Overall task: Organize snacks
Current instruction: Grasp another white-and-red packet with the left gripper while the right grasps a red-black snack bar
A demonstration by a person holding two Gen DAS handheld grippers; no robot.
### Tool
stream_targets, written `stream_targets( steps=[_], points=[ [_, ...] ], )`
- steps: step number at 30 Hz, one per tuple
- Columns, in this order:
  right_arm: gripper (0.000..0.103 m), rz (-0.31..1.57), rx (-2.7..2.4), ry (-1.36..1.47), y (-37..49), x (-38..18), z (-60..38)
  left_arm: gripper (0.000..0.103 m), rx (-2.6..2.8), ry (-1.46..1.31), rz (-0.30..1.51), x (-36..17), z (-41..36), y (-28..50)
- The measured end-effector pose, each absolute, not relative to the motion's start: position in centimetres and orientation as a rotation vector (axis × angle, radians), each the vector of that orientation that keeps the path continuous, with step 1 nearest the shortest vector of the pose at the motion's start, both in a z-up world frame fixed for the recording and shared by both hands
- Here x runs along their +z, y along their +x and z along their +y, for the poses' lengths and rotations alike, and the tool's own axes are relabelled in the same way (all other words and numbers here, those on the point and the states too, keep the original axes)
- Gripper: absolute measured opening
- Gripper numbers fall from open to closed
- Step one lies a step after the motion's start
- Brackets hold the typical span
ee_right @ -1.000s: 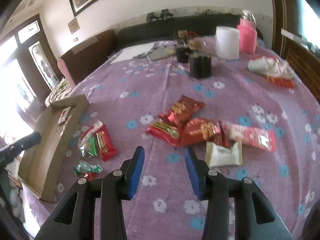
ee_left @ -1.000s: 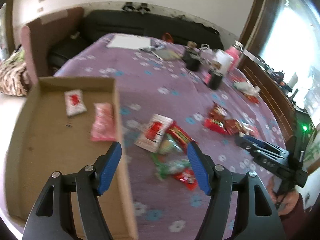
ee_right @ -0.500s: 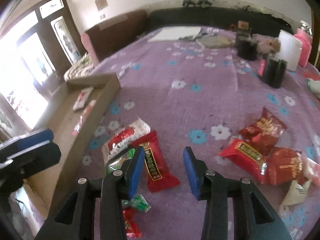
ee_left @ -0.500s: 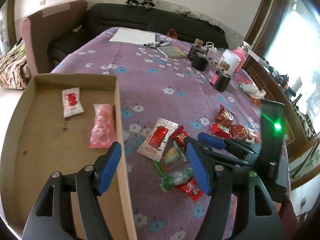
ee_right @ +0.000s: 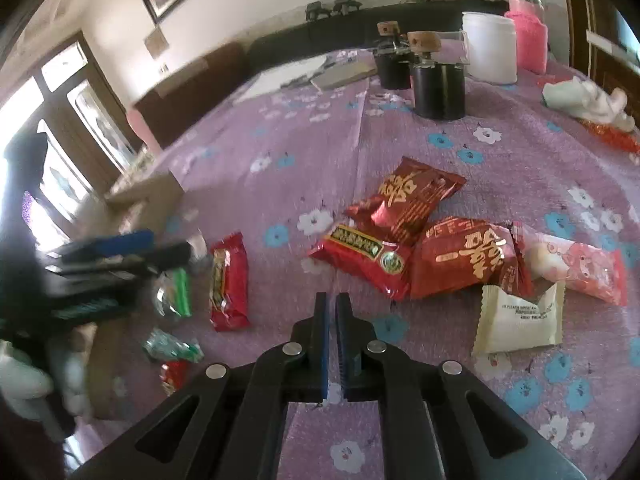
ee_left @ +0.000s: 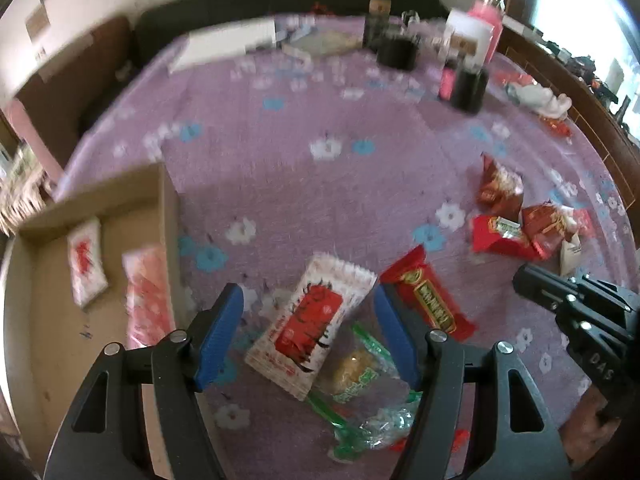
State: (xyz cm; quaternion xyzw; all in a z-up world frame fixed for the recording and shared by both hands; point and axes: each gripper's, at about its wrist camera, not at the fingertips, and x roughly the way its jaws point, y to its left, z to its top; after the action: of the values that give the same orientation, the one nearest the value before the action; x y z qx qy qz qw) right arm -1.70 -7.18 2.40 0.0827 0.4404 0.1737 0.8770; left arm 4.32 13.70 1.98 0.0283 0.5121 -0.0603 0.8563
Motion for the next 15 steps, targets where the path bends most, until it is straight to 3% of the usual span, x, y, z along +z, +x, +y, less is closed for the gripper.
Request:
stream_targets(
  steps=[1,3,11,15],
  points=[
    [0.008,0.912,0.375,0.184,-1.7,2.4,-7.2,0.034,-0.143,0.044,1.098,1.7,13.8,4.5],
    [0.012,0.914,0.382,0.184,-1.6,2.4,-7.0,0.024,-0.143,0.053,1.098,1.6,13.8,4.4],
    [0.019,0.908,0.394,0.162,-1.8,2.4,-6.0,0.022,-0.235,-0.04,1.084,2.4,13.5,3.3],
    [0.031,0.891,0.4,0.12,-1.6,3.5,-4.6,0.022,-0.257,-0.1,1.029,4.1,14.4,2.9]
  ],
)
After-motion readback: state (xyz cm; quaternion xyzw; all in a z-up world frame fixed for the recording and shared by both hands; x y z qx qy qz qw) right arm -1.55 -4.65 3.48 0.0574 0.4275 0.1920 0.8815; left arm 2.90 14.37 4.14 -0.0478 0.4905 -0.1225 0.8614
